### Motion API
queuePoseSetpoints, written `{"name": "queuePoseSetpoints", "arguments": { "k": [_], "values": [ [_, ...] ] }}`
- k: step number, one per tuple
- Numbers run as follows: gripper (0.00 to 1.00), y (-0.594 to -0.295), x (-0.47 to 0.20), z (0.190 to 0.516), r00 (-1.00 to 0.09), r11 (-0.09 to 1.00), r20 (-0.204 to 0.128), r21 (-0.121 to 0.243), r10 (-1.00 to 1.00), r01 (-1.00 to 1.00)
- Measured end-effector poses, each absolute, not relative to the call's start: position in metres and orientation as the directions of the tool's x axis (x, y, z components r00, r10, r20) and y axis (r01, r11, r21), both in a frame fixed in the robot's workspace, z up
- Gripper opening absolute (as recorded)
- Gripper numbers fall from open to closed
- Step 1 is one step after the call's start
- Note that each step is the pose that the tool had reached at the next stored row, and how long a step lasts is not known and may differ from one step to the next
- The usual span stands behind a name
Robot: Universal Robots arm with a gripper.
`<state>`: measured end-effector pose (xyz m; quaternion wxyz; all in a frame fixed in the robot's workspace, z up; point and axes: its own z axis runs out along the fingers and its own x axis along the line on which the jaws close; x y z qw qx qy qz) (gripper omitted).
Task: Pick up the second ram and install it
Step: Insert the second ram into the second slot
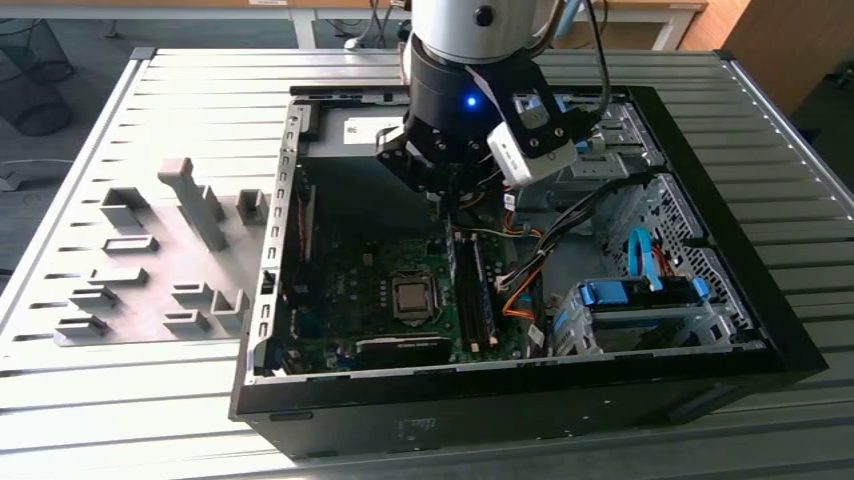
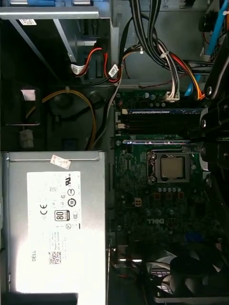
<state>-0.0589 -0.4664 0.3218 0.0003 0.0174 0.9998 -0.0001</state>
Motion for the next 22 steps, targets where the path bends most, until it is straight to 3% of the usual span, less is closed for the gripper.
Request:
{"name": "queuePoseSetpoints", "arguments": {
  "k": [22],
  "values": [
    [0.14, -0.4664, -0.0583, 0.3171, -0.998, 0.998, -0.001, -0.001, -0.06, -0.06]
  ]
}}
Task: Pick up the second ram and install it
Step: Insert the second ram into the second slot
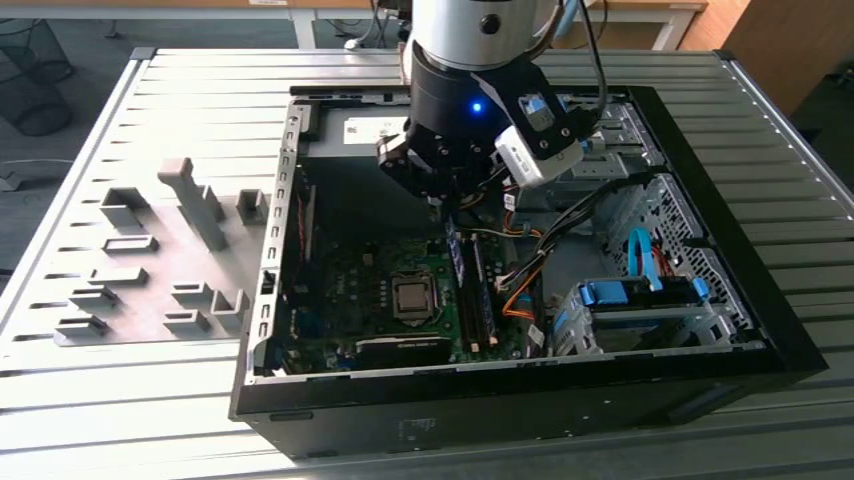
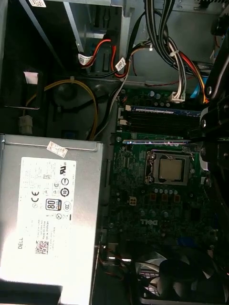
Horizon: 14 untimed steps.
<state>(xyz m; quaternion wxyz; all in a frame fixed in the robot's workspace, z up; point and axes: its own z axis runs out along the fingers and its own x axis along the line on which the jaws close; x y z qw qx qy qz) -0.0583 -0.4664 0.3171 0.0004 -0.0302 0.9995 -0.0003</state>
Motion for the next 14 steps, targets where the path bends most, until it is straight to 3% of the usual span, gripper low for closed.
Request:
{"name": "queuePoseSetpoints", "arguments": {
  "k": [14],
  "values": [
    [0.14, -0.466, -0.05, 0.298, -0.998, 0.998, 0.0, -0.001, -0.062, -0.062]
  ]
}}
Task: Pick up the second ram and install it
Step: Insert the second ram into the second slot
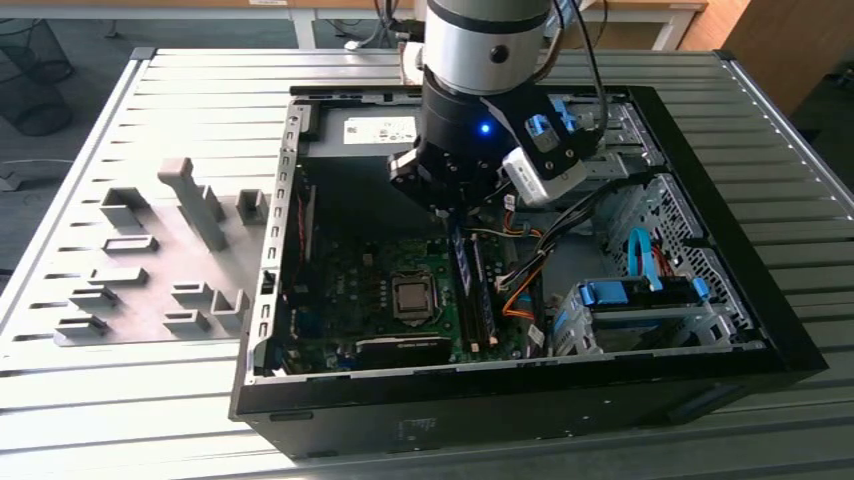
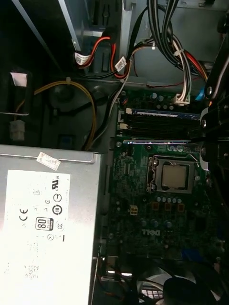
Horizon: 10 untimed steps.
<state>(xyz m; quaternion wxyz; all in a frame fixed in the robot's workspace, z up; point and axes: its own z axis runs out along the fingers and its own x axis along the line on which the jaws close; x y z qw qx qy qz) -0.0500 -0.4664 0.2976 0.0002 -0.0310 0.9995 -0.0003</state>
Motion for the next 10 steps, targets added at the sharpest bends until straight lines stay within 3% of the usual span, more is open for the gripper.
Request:
{"name": "queuePoseSetpoints", "arguments": {
  "k": [10],
  "values": [
    [0.14, -0.469, -0.049, 0.282, -0.999, 0.999, 0.001, -0.001, -0.04, -0.04]
  ]
}}
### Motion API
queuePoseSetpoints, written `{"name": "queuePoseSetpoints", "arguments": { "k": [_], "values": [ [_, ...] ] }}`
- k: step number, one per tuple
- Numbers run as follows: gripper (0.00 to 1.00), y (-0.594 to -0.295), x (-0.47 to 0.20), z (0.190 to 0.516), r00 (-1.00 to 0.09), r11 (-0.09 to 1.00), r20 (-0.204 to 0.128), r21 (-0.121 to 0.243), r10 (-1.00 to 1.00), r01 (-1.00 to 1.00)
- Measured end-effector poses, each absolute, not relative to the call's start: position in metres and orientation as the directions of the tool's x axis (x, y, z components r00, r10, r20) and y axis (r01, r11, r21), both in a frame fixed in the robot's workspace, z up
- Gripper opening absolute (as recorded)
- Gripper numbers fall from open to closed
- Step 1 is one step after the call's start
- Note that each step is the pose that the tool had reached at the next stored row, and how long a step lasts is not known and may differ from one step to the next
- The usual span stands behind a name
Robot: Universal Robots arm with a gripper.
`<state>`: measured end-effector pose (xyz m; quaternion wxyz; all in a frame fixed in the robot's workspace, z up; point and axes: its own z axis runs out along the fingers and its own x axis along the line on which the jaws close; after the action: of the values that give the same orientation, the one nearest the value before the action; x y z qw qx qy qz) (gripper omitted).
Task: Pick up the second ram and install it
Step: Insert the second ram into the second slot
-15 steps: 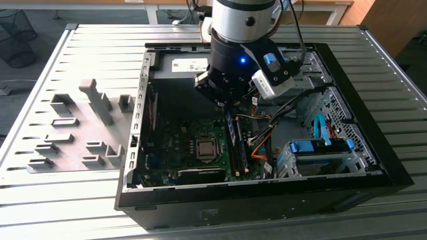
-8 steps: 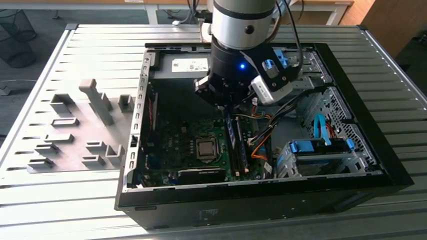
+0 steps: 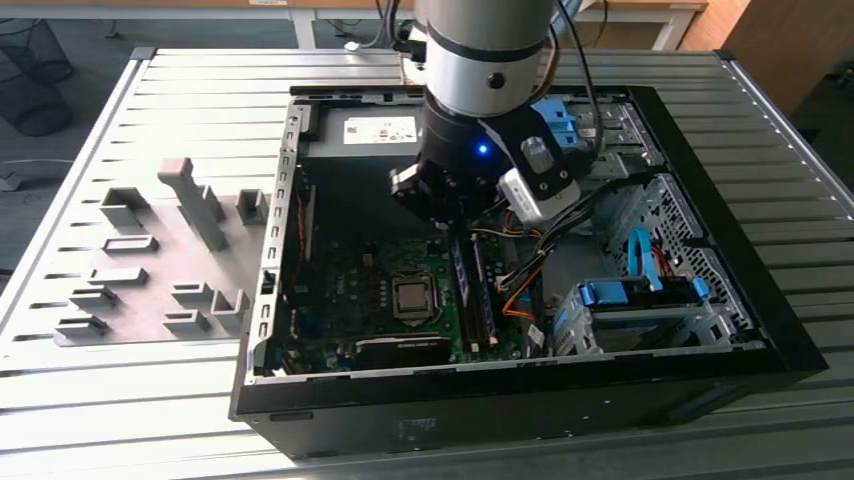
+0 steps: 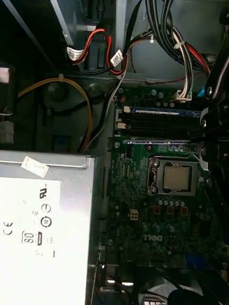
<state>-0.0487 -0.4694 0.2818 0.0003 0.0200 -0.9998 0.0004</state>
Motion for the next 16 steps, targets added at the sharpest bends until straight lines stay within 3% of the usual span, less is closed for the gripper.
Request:
{"name": "queuePoseSetpoints", "arguments": {
  "k": [16],
  "values": [
    [0.14, -0.473, -0.042, 0.257, -1.0, 1.0, 0.001, -0.001, -0.004, -0.004]
  ]
}}
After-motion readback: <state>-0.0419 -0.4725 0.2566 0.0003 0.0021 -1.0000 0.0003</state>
